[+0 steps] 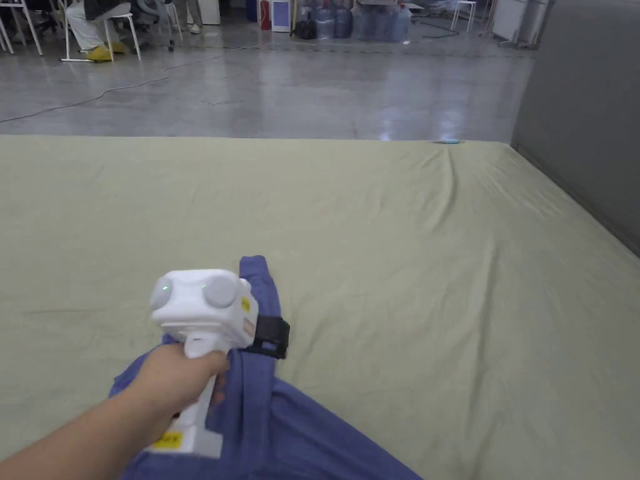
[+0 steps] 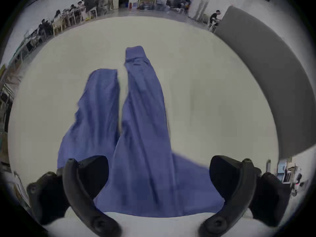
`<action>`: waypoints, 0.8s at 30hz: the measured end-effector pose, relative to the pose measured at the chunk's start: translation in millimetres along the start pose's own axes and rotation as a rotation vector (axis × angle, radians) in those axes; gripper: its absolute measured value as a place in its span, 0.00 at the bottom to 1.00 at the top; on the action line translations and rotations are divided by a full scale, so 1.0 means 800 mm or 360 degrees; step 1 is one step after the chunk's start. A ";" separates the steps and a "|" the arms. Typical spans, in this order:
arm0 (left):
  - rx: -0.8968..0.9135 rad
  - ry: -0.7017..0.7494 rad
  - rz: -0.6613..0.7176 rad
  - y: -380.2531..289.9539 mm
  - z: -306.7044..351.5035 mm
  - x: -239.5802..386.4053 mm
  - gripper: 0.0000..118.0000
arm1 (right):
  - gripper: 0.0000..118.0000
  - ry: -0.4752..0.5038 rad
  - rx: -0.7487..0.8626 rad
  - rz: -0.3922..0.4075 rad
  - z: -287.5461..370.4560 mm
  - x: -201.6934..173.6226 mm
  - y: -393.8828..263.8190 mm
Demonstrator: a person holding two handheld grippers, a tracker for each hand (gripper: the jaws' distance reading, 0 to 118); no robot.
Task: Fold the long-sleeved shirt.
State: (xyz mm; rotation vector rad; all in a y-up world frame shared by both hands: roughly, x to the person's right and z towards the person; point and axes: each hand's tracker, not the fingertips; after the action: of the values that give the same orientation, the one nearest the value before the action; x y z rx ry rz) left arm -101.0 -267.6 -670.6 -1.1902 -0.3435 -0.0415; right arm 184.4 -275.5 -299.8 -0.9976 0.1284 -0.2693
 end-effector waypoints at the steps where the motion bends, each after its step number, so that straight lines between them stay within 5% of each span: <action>1: 0.0011 0.0035 -0.0005 0.011 -0.014 0.006 0.97 | 0.00 0.0000 -0.0001 0.0003 0.001 -0.001 -0.003; 3: -0.0037 0.0121 -0.0017 0.038 -0.068 0.000 0.88 | 0.00 0.0022 -0.0010 -0.0049 -0.003 0.009 -0.005; 6: -0.0152 0.0239 0.0009 0.043 -0.109 -0.008 0.59 | 0.00 0.0036 -0.0043 -0.0110 -0.009 0.017 -0.003; 10: -0.0157 0.0226 -0.0001 0.031 -0.085 -0.003 0.52 | 0.00 0.0052 -0.0099 -0.0131 -0.019 0.019 -0.002; 11: -0.0152 0.0220 -0.0012 0.028 -0.067 0.007 0.36 | 0.00 0.0047 -0.0107 -0.0131 -0.019 0.019 -0.002; 12: -0.0138 0.0131 -0.0011 0.025 -0.056 0.012 0.06 | 0.00 0.0039 -0.0115 -0.0135 -0.020 0.019 -0.002; 15: -0.0158 0.0195 -0.0087 0.026 -0.032 0.013 0.00 | 0.00 -0.0091 -0.0158 -0.0200 -0.015 0.025 0.004; 17: -0.0096 0.0118 -0.0112 0.026 -0.006 0.008 0.00 | 0.00 -0.0231 -0.0123 -0.0130 -0.004 0.036 0.013; 18: -0.0082 0.0110 -0.0098 0.026 0.010 0.004 0.00 | 0.15 -0.0243 -0.0111 -0.0130 0.000 0.046 0.022; 20: -0.0049 0.0048 -0.0056 0.027 0.034 -0.009 0.00 | 0.76 -0.0233 -0.0147 -0.0196 0.000 0.066 0.044; 21: -0.0028 0.0011 -0.0032 0.028 0.050 -0.013 0.00 | 0.98 -0.0230 -0.0168 -0.0203 -0.008 0.077 0.055; 24: 0.0015 -0.0014 -0.0011 0.024 0.085 -0.020 0.00 | 0.97 -0.0210 -0.0207 -0.0228 -0.029 0.098 0.079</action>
State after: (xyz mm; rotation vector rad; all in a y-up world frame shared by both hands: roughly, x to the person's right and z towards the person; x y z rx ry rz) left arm -128.6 -200.2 -670.1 -1.1804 -0.3552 -0.0405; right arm 264.7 -284.0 -364.0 -1.1525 -0.0465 -0.3280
